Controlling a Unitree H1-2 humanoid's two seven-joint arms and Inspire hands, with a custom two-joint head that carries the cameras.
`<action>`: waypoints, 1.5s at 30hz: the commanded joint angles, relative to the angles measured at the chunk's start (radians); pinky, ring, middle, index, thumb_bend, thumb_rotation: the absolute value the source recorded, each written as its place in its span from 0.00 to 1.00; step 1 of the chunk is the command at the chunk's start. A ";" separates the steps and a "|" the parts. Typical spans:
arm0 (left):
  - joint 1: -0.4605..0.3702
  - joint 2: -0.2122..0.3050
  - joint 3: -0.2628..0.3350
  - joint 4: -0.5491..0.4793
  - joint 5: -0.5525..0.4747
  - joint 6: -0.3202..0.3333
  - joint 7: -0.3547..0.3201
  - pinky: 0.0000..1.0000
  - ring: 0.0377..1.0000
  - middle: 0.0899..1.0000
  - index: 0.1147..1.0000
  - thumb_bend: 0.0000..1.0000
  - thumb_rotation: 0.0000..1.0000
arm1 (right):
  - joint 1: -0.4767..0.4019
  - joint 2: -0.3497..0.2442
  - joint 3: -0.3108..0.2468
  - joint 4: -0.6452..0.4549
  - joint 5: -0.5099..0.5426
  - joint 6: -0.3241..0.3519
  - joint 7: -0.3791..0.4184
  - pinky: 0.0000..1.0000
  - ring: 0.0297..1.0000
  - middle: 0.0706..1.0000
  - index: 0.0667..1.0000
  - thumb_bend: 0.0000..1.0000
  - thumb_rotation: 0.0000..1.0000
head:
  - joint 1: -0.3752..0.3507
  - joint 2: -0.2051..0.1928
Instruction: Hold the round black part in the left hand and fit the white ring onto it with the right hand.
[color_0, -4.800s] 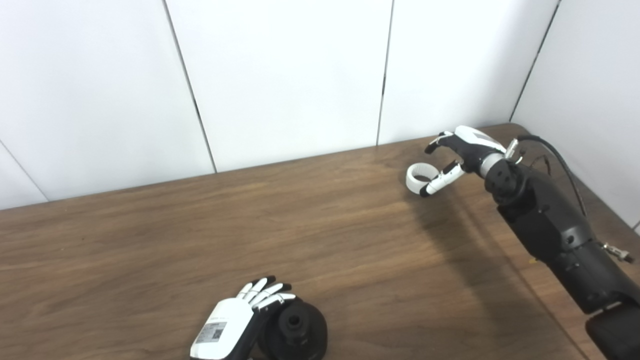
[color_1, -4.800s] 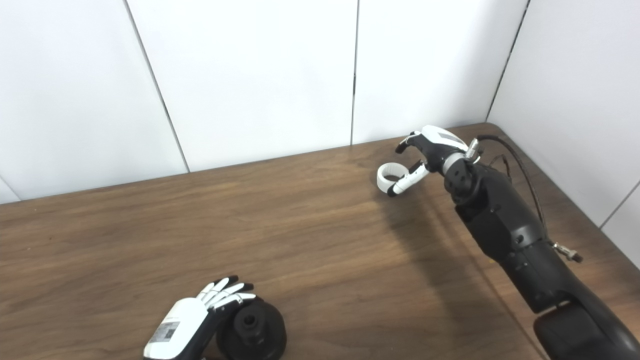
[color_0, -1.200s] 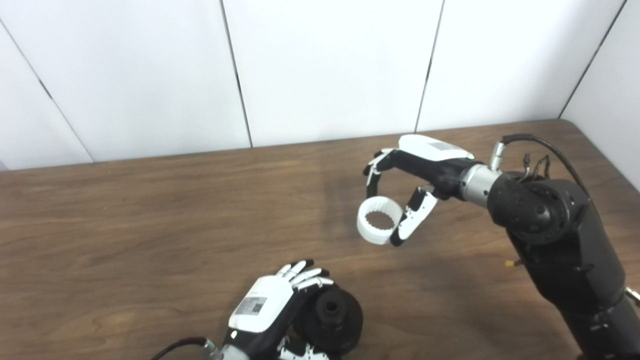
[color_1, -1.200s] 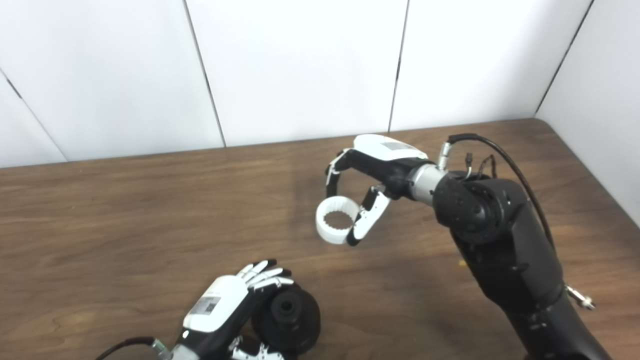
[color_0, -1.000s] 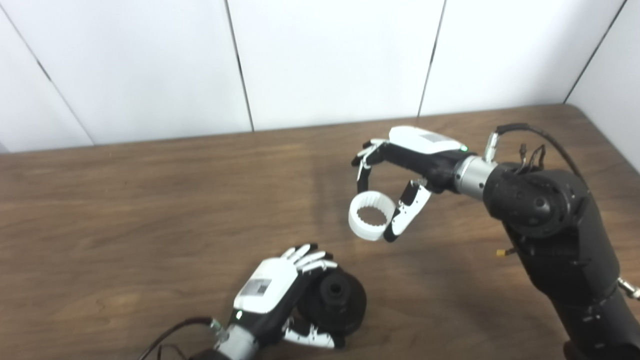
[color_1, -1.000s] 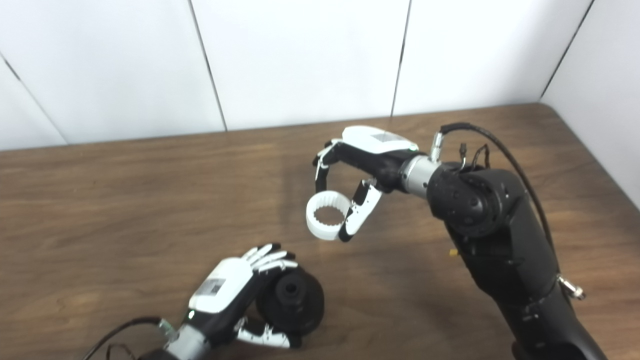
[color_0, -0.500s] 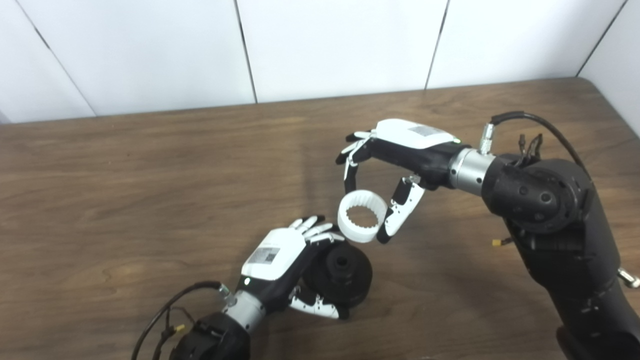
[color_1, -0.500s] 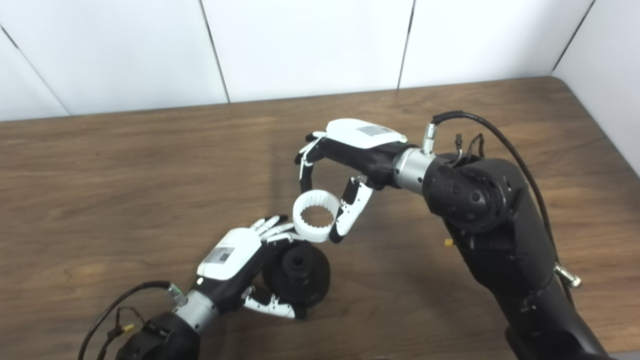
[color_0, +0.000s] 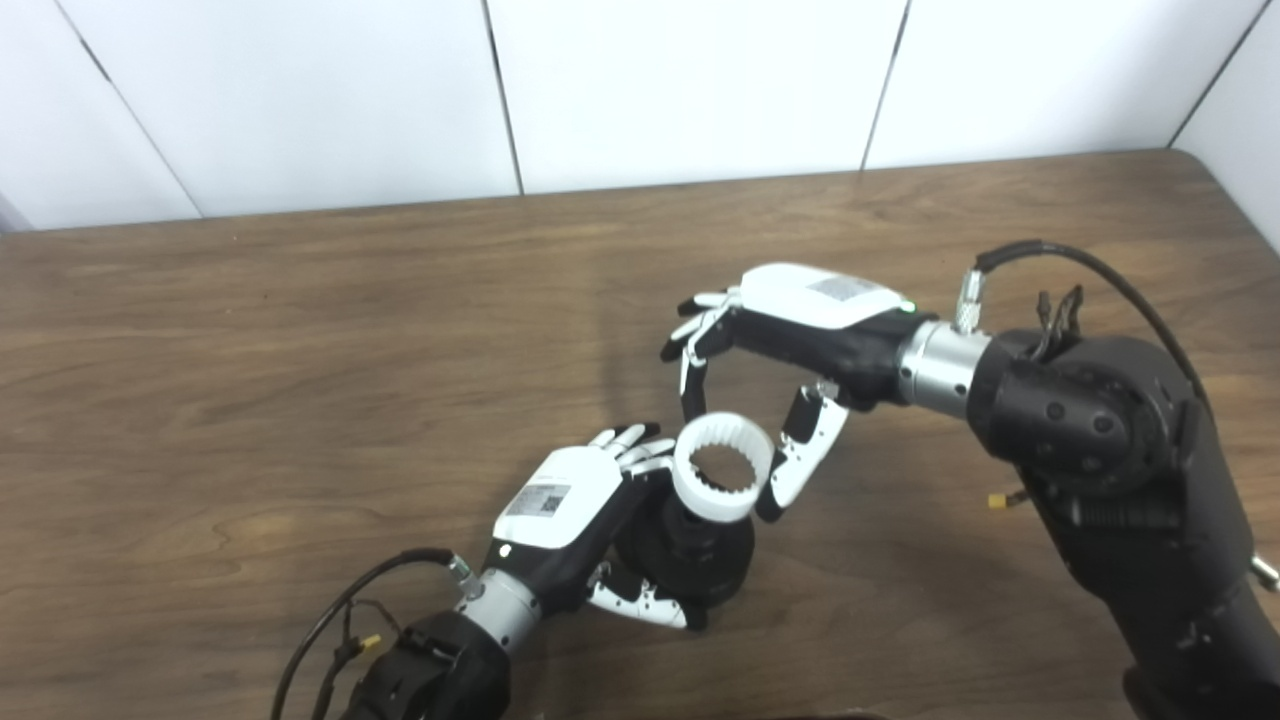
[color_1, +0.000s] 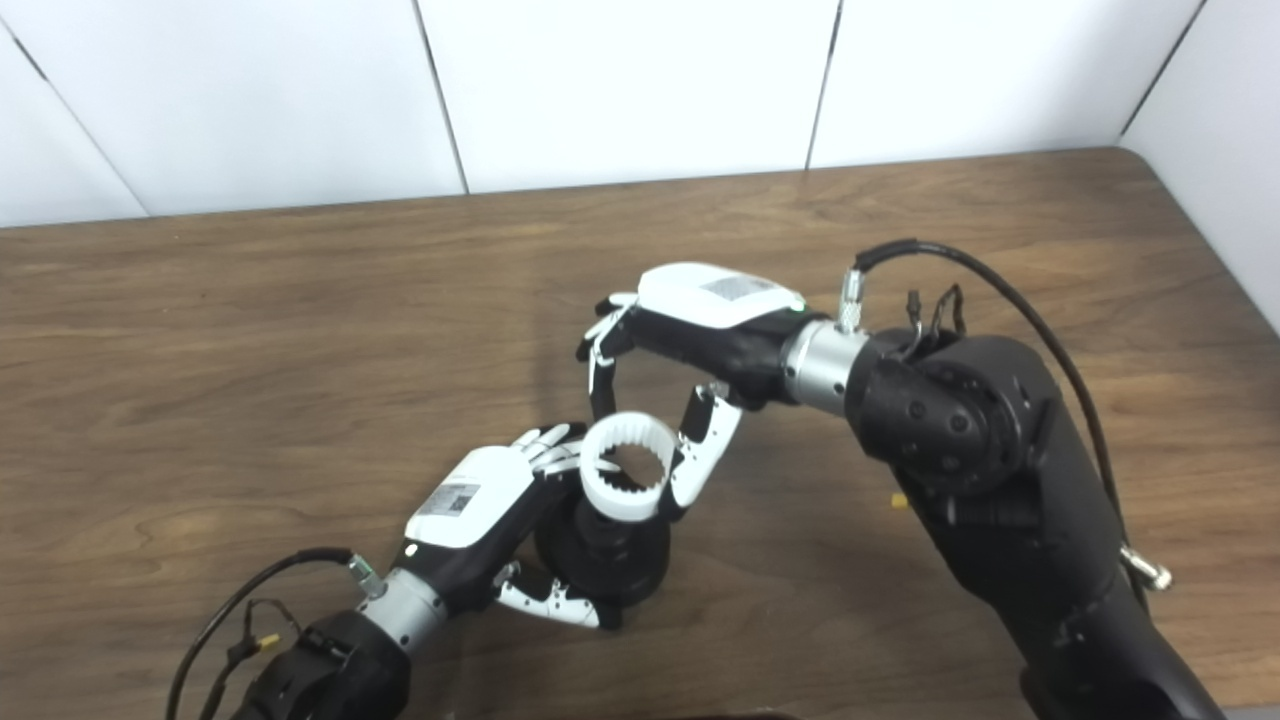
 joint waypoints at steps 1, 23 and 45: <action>0.013 0.018 -0.012 0.015 0.033 0.028 -0.063 0.99 0.97 0.89 0.42 0.52 0.08 | -0.021 -0.006 -0.009 -0.029 0.000 0.002 -0.010 1.00 0.96 0.84 0.44 0.53 0.14 | 0.003 0.002; 0.014 0.007 -0.011 0.004 0.054 0.037 -0.080 0.98 0.97 0.88 0.43 0.52 0.08 | 0.067 -0.021 0.083 0.056 -0.036 -0.093 -0.170 1.00 0.95 0.83 0.44 0.53 0.14 | 0.012 -0.001; 0.016 -0.002 -0.009 0.018 0.051 0.028 -0.073 0.97 0.97 0.88 0.43 0.52 0.07 | 0.054 0.014 0.171 -0.075 -0.180 -0.165 -0.106 1.00 0.94 0.82 0.44 0.53 0.14 | 0.011 0.003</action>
